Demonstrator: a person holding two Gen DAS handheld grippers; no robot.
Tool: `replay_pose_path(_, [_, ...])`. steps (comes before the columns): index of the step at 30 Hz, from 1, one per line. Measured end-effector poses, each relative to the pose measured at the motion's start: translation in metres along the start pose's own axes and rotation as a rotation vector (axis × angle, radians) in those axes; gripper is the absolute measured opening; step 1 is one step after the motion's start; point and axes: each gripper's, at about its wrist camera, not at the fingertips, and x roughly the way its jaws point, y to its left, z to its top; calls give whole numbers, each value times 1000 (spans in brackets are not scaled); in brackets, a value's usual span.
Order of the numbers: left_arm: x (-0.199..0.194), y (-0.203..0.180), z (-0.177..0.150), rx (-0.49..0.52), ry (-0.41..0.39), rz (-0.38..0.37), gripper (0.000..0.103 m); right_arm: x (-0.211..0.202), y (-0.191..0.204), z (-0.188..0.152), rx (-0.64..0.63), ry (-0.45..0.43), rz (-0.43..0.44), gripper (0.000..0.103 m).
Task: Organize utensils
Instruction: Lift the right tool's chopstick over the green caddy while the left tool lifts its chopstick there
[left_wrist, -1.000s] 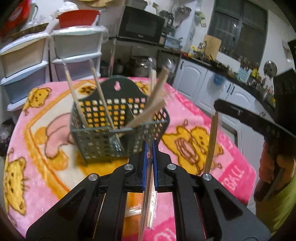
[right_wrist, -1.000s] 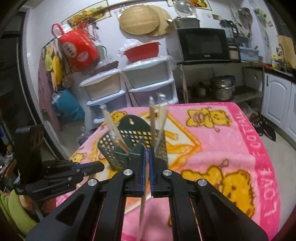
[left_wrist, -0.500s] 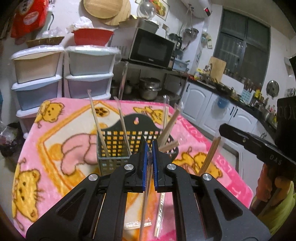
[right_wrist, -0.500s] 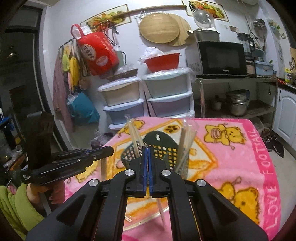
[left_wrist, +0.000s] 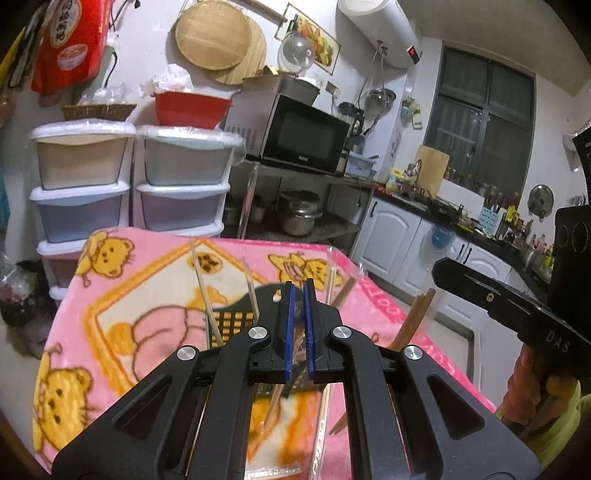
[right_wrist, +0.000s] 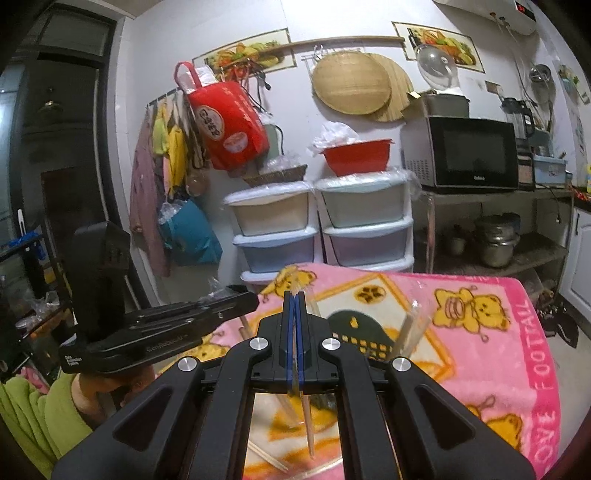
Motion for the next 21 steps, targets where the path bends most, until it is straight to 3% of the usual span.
replay_pose_path(21, [-30, -25, 77, 94, -211, -42, 2, 5, 7, 52, -22, -124, 2, 2])
